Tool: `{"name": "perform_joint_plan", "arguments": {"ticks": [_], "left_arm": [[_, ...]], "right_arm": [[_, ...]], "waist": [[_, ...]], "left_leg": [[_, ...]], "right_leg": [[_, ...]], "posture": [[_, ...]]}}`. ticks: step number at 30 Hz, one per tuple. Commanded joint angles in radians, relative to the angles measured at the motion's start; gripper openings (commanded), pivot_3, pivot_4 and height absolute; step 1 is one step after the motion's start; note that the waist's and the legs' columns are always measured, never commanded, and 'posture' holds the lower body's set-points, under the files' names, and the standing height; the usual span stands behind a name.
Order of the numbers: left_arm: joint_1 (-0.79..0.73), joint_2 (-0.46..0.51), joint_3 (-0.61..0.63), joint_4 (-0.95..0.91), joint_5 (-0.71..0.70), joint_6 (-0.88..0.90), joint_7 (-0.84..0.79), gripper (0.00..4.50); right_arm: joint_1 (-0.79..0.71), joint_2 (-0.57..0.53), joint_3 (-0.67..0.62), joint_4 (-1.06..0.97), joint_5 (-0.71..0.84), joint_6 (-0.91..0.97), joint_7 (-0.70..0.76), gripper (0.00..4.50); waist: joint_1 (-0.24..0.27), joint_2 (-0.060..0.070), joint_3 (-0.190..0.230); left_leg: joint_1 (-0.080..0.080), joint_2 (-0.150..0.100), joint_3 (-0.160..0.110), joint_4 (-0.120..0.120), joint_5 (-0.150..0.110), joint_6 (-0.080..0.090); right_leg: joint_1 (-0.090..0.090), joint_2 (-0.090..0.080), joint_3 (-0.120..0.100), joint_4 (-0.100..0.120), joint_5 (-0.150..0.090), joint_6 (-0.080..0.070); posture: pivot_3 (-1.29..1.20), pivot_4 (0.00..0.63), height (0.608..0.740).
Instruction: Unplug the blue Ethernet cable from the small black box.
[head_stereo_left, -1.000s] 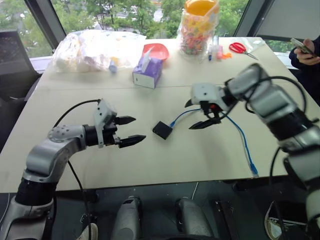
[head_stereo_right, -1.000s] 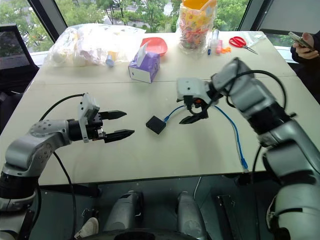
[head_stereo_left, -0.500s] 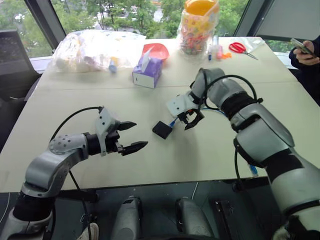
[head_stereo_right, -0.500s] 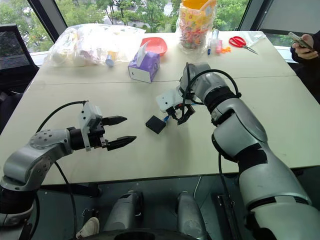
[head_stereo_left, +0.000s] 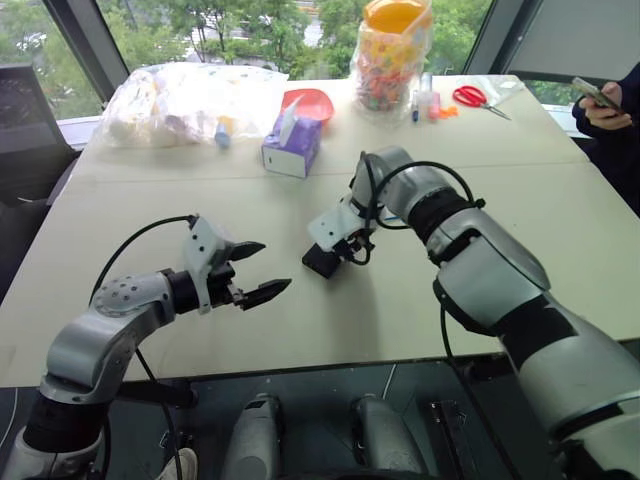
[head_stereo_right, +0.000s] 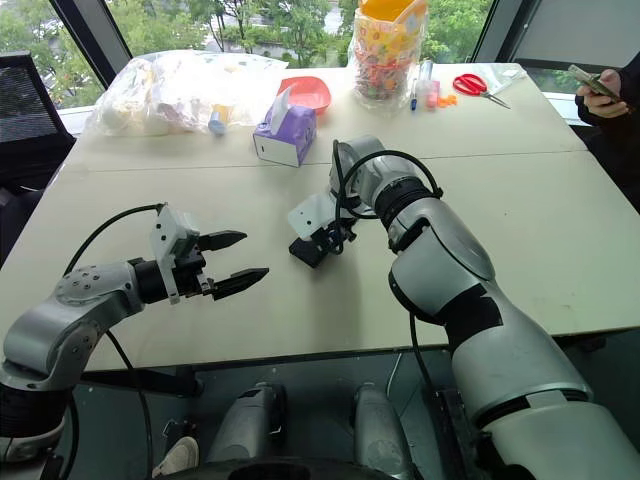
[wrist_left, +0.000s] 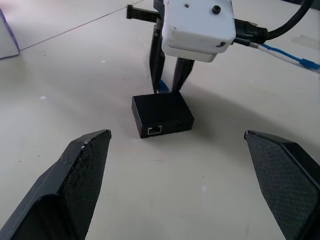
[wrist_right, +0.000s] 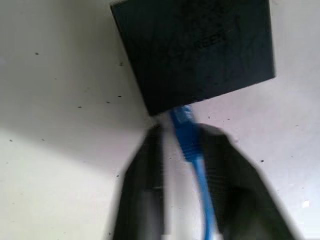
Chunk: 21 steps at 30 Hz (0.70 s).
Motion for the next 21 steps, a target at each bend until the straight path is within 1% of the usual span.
{"name": "perform_joint_plan", "arguments": {"ticks": [1,3,6,7,9,10,12,13,14,16,19,21], "left_arm": [[-0.013,0.006,0.027,-0.022,0.003,-0.030,0.000,4.50],[-0.036,0.001,0.017,-0.003,0.017,-0.042,0.002,4.50],[-0.084,-0.005,-0.024,0.042,0.063,-0.099,-0.021,4.50],[-0.096,-0.006,-0.034,0.054,0.072,-0.114,-0.034,4.50],[-0.114,-0.004,-0.049,0.073,0.086,-0.144,-0.060,4.50],[-0.124,0.006,-0.064,0.083,0.094,-0.165,-0.095,4.50],[-0.126,0.044,-0.091,0.089,0.106,-0.227,-0.200,4.50],[-0.130,0.060,-0.103,0.097,0.118,-0.258,-0.241,4.50],[-0.135,0.070,-0.111,0.106,0.127,-0.285,-0.272,4.50],[-0.158,0.075,-0.119,0.136,0.138,-0.332,-0.314,4.50],[-0.211,0.065,-0.125,0.185,0.142,-0.380,-0.364,4.50],[-0.241,0.057,-0.129,0.211,0.145,-0.402,-0.386,4.50]], "right_arm": [[-0.003,0.002,-0.044,-0.007,0.010,0.015,0.014,0.03],[0.001,-0.012,-0.082,-0.020,0.041,0.040,0.057,0.03],[-0.005,-0.033,-0.199,-0.042,0.165,0.266,0.207,0.03],[-0.008,-0.044,-0.218,-0.050,0.208,0.339,0.244,0.03],[0.001,-0.074,-0.205,-0.100,0.302,0.467,0.266,0.03],[0.028,-0.131,-0.159,-0.224,0.432,0.615,0.266,0.03],[0.090,-0.297,-0.075,-0.568,0.752,1.000,0.266,0.03],[0.110,-0.373,-0.049,-0.712,0.882,1.171,0.266,0.03],[0.127,-0.433,-0.040,-0.823,0.974,1.289,0.266,0.03],[0.148,-0.511,-0.036,-0.967,1.104,1.454,0.266,0.03],[0.173,-0.563,-0.057,-1.097,1.235,1.651,0.266,0.03],[0.188,-0.575,-0.073,-1.152,1.275,1.731,0.266,0.03]], "waist": [[0.000,0.000,0.000],[0.001,0.000,0.000],[0.008,0.000,0.000],[0.010,0.000,0.000],[0.010,0.000,0.000],[0.010,0.000,0.000],[0.015,0.000,0.000],[0.015,0.000,0.000],[0.015,0.000,0.000],[0.011,0.000,0.000],[-0.002,0.001,0.001],[-0.002,0.001,0.001]], "left_leg": [[0.000,0.000,0.000,0.000,0.000,-0.001],[0.000,0.000,0.000,0.000,0.001,-0.001],[-0.001,0.000,0.000,0.000,0.001,-0.001],[-0.001,0.000,0.000,0.000,0.001,-0.001],[-0.001,0.000,0.000,0.001,0.001,-0.001],[-0.001,0.000,0.000,0.001,0.001,-0.001],[-0.002,0.000,-0.001,0.001,0.001,-0.001],[-0.004,0.000,-0.001,0.001,0.001,-0.001],[-0.005,0.000,-0.001,0.001,0.001,-0.001],[-0.006,0.000,-0.001,0.000,0.000,0.000],[-0.004,0.000,-0.001,-0.001,0.000,0.000],[-0.003,0.001,-0.001,-0.001,0.000,0.001]], "right_leg": [[0.000,0.000,0.000,0.001,0.000,0.000],[0.000,0.000,0.000,0.001,0.000,0.000],[0.000,0.000,0.000,0.001,0.000,0.000],[0.000,0.000,0.000,0.001,0.000,0.000],[0.000,0.000,0.000,0.001,0.001,0.001],[0.000,0.000,0.000,0.001,0.001,0.002],[0.000,0.000,0.000,0.001,0.001,0.001],[-0.001,0.000,0.000,0.000,0.000,0.000],[-0.002,-0.001,0.000,0.000,0.000,0.000],[-0.004,-0.002,0.000,0.000,0.000,0.000],[-0.004,-0.001,0.000,-0.001,0.000,-0.001],[-0.004,0.000,0.000,0.000,-0.001,-0.003]], "posture": [[0.00,0.150,0.735],[0.00,0.150,0.735],[0.00,0.150,0.735],[0.00,0.150,0.735],[0.00,0.150,0.735],[0.00,0.150,0.735],[0.00,0.150,0.735],[0.00,0.150,0.735],[0.00,0.150,0.735],[0.00,0.150,0.735],[0.00,0.150,0.735],[0.00,0.150,0.735]]}}
